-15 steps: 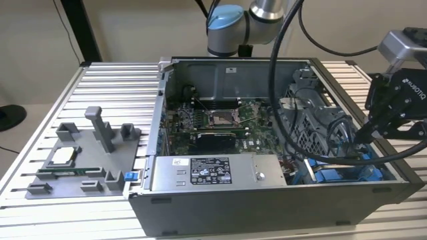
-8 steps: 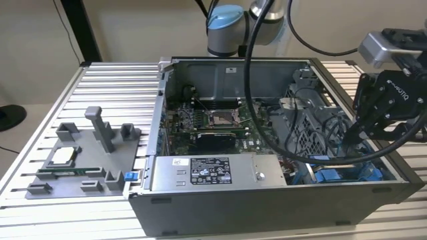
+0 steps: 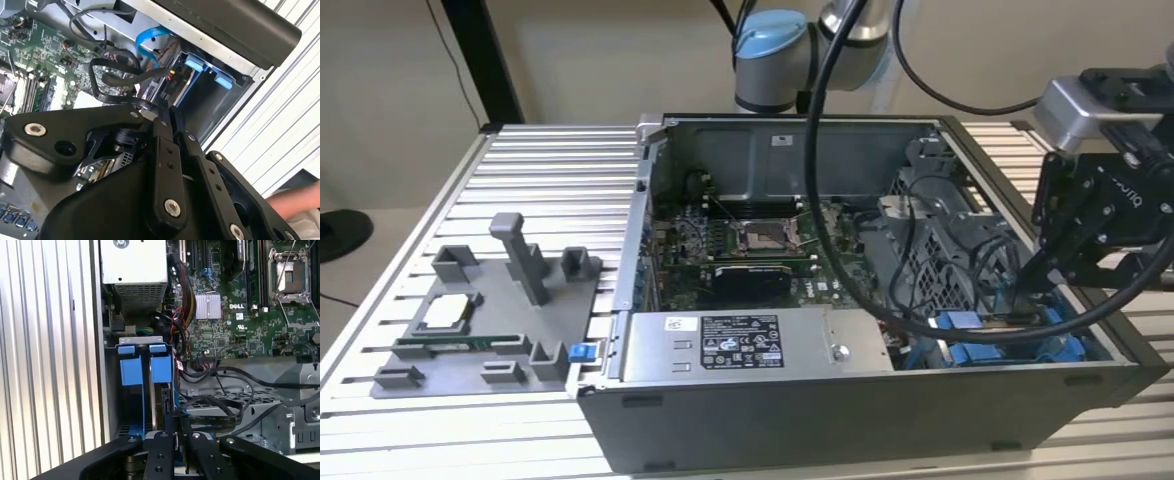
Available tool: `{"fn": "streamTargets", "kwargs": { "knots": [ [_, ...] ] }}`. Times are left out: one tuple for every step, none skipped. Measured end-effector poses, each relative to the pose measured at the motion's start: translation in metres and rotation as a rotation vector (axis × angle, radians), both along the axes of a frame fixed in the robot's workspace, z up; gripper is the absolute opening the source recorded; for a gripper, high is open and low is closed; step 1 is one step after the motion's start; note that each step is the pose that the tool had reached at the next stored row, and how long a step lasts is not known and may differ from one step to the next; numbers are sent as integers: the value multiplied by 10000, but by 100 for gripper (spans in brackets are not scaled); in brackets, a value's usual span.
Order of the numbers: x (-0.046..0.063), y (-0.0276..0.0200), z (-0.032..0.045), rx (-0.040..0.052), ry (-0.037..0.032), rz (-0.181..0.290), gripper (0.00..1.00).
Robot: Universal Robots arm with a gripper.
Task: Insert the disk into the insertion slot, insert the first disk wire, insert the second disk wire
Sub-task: 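Insert the second disk wire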
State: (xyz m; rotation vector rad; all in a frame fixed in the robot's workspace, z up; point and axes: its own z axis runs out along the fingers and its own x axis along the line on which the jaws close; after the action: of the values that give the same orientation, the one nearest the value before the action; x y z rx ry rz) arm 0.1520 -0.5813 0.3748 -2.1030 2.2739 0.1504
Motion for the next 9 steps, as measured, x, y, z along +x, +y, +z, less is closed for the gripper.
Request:
{"fn": "streamTargets", "kwargs": {
  "knots": [
    [-7, -10, -4, 0, -4, 9, 0],
    [-16, -16, -11, 2, -8, 18, 0],
    [-27, -20, -19, 2, -14, 31, 0],
    [-37, -22, -26, -1, -32, 52, 0],
    [-45, -22, -33, 0, -75, 84, 0],
    [-53, -22, -40, 1, -124, 115, 0],
    [-63, -22, -48, 0, -181, 144, 0],
    [-75, -22, -56, -1, -233, 165, 0],
    [-89, -22, -64, -1, -282, 180, 0]
  ]
}}
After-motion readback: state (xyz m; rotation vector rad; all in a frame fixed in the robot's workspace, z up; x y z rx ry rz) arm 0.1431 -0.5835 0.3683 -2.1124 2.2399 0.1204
